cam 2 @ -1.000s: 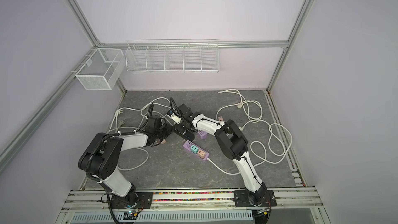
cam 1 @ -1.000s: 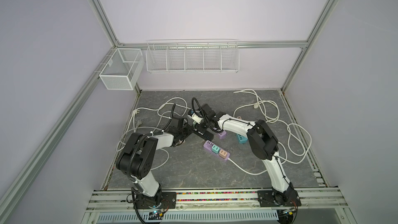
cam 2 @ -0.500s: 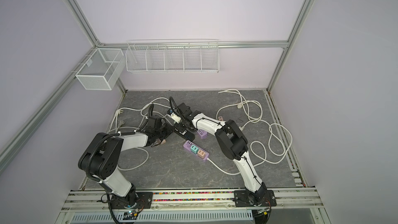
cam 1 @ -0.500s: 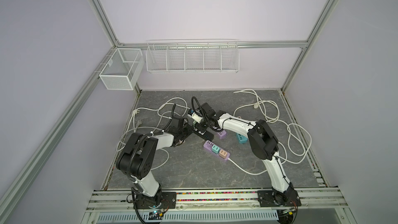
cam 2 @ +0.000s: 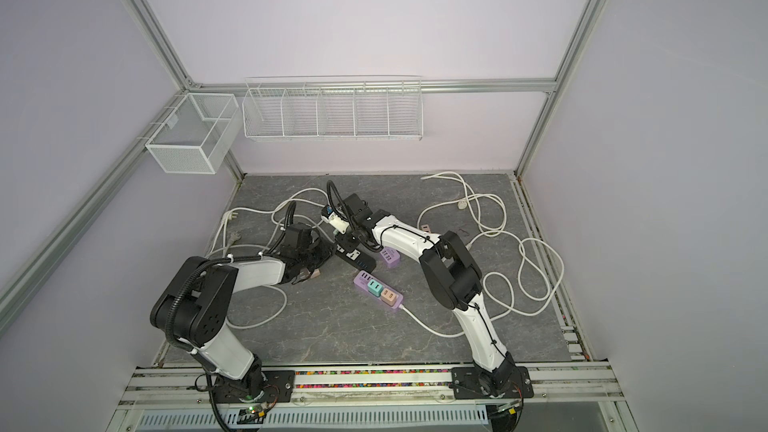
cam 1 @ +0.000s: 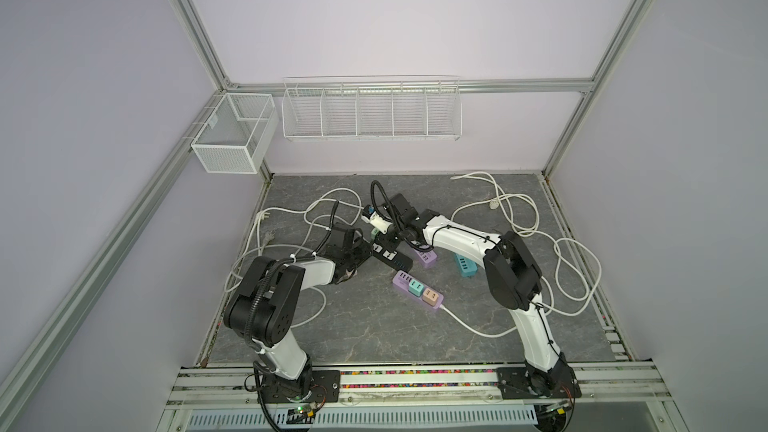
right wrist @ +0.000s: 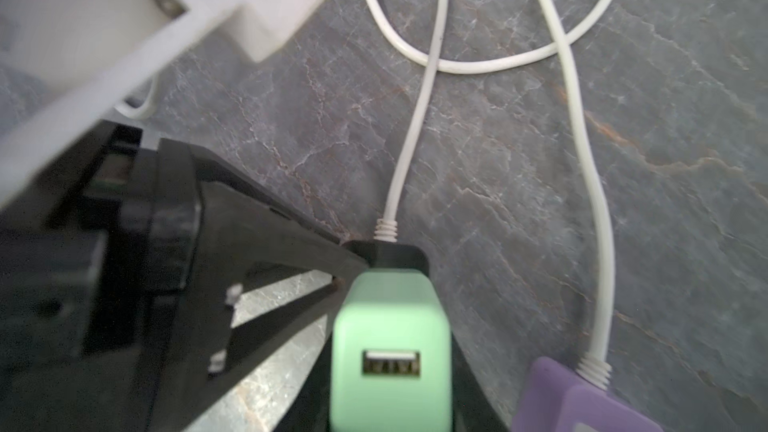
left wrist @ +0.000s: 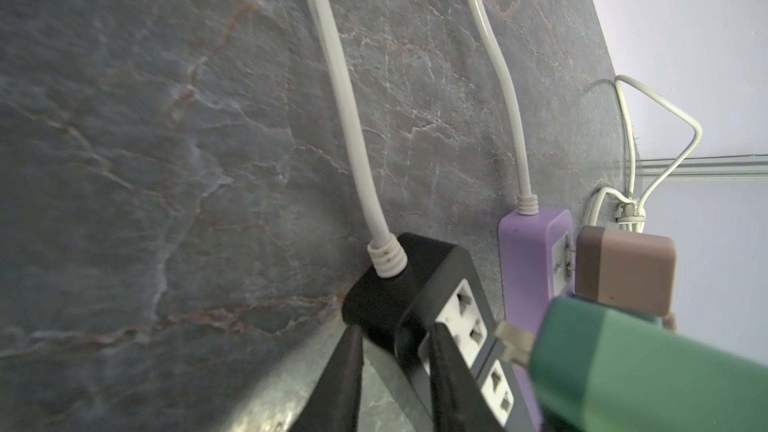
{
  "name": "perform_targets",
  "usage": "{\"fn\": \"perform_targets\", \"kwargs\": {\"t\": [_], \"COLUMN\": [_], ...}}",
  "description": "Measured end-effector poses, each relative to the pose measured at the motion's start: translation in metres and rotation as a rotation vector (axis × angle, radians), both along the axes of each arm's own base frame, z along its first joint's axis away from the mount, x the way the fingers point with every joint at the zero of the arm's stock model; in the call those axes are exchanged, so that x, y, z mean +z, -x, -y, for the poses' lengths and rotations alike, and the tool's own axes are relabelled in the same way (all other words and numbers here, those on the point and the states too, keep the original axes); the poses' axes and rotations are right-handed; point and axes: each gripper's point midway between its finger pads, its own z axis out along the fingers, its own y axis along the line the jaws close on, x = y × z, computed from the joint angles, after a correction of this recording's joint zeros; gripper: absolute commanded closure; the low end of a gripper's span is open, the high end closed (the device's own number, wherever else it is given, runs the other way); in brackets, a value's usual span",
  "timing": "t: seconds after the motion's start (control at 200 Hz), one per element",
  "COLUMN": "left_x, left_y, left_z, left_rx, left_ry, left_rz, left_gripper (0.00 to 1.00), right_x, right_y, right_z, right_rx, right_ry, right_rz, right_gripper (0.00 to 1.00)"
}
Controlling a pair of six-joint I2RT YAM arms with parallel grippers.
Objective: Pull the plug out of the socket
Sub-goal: 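Pull the green adapter up out of the black strip with the right gripper, then carry the green adapter toward the pink adapter and lower it onto the table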
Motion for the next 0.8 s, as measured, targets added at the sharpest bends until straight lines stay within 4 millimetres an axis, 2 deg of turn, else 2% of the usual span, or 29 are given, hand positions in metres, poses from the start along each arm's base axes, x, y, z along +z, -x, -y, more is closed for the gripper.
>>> {"fn": "perform_targets", "kwargs": {"t": [0.14, 0.265, 0.385, 0.495, 0.61, 0.8], "left_x": [0.000, 0.002, 0.004, 0.004, 0.008, 0.042], "left_y": [0.001, 0.001, 0.004, 0.012, 0.021, 0.028], "left_z": [-0.002, -0.002, -0.006, -0.014, -0.022, -0.030], "left_rx": [0.004, 0.005, 0.009, 0.020, 0.026, 0.031], "left_ry": [-0.007, -0.017, -0.042, -0.080, -0.115, -0.133], "left_rz": [-0.005, -0.018, -0.035, -0.067, -0.087, -0.027], "left_gripper": [0.72, 0.72, 0.71, 0.70, 0.70, 0.69], "right_x": [0.026, 0.051, 0.066, 0.067, 0.060, 0.050], "right_y": [-0.005, -0.001, 0.005, 0.012, 0.020, 0.038], "right_z": [0.012, 0.015, 0.017, 0.018, 0.019, 0.021], "right_rx": [-0.036, -0.056, -0.076, -0.090, -0.107, -0.136], "right_ry": [-0.035, -0.080, -0.120, -0.144, -0.157, -0.173], "right_rz": [0.019, 0.031, 0.012, -0.029, -0.088, -0.184], "right_gripper": [0.81, 0.81, 0.80, 0.80, 0.79, 0.79]}}
